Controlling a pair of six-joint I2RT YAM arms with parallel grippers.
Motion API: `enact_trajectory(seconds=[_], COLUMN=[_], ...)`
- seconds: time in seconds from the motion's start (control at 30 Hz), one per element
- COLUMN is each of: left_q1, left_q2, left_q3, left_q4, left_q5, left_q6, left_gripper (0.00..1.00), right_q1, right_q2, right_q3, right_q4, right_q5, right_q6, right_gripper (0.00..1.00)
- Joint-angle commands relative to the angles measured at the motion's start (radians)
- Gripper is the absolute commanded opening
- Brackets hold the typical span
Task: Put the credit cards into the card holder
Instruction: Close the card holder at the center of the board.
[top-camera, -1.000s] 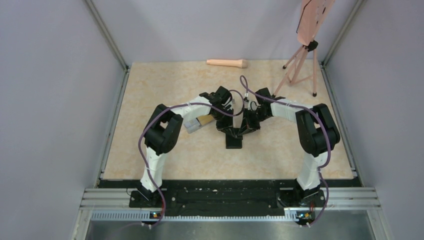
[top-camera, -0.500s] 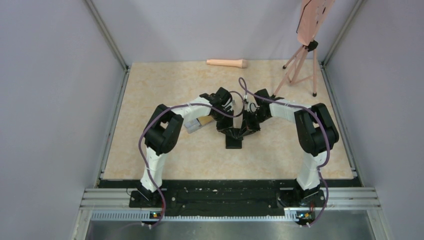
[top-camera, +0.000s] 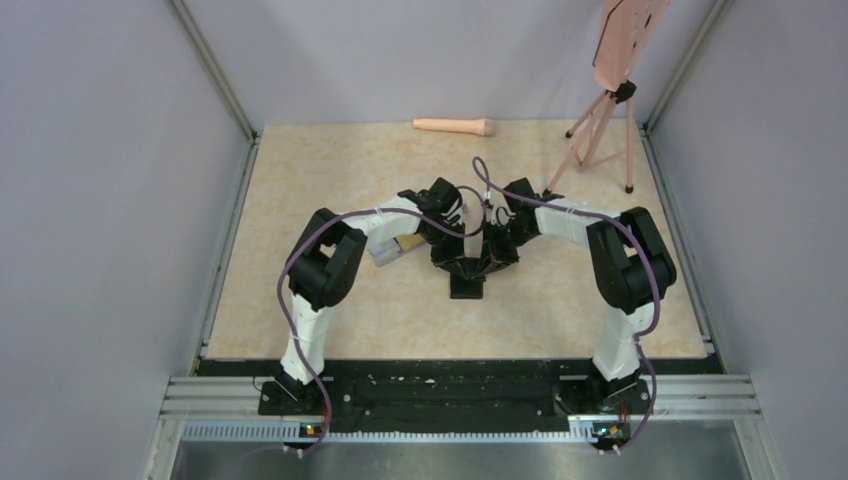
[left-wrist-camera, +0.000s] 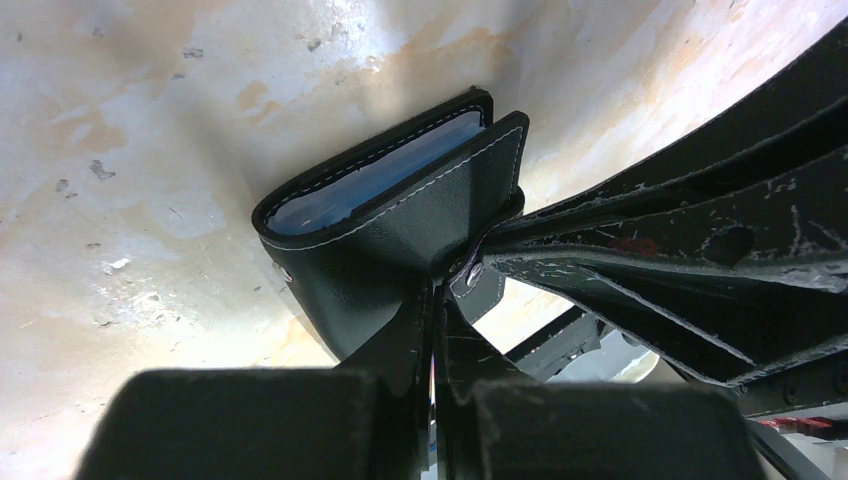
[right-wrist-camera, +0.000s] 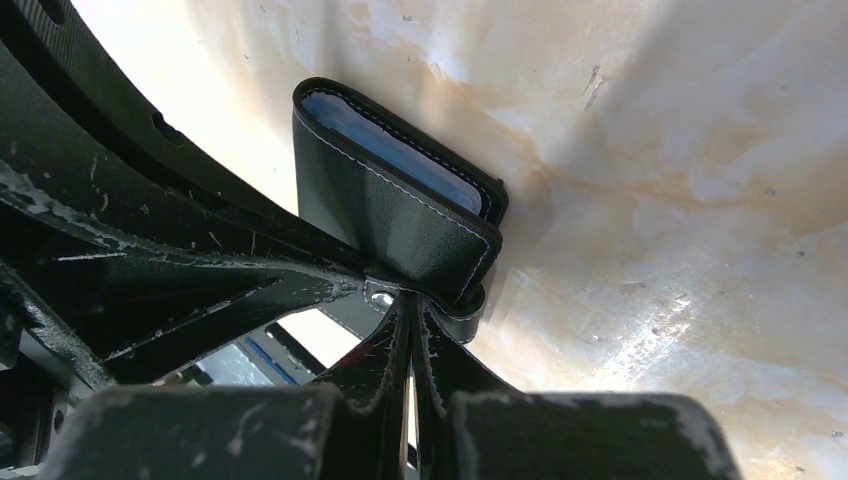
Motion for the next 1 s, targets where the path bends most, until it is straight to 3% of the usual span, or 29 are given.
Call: enact_trajectory(seconds=[0.0,0.1,0.33,0.53,0.97], left_q1=[-0.005,-0.005,-0.003,-0.004,-0.017], left_q2=[-0.023,-0.062,-0.129,-0.079,-0.034], left_q3=[-0.045,-0.048,-0.085,-0.07,0.002], left_q4=[0.062,0.078,0.165,0.155,-0.005], left_q5=[-0.013,-0.017,0.006,0.03,-0.072], left_q6=[-0.008,-0.013,-0.061,-0.063,0.018], left_gripper=[0.0,0.02,0.22,0.24,0.18], right_q1=[0.05,0.056,0.063,0.064,0.063], right_q2=[0.046,0.048,0.054,0.062,0.075], right_q3=[-0.007,-0.007,-0.006,-0.001,0.016], right_q4=[-0.045,-0.049,-0.048,-0.049,-0.053], right_q5=[0.128,0.144,0.146,0.141,0.132], right_q6=[-0.031,-0.028,-0.028,-0.032,-0.03], right_gripper=[0.0,0.0,0.0,0.0,0.0])
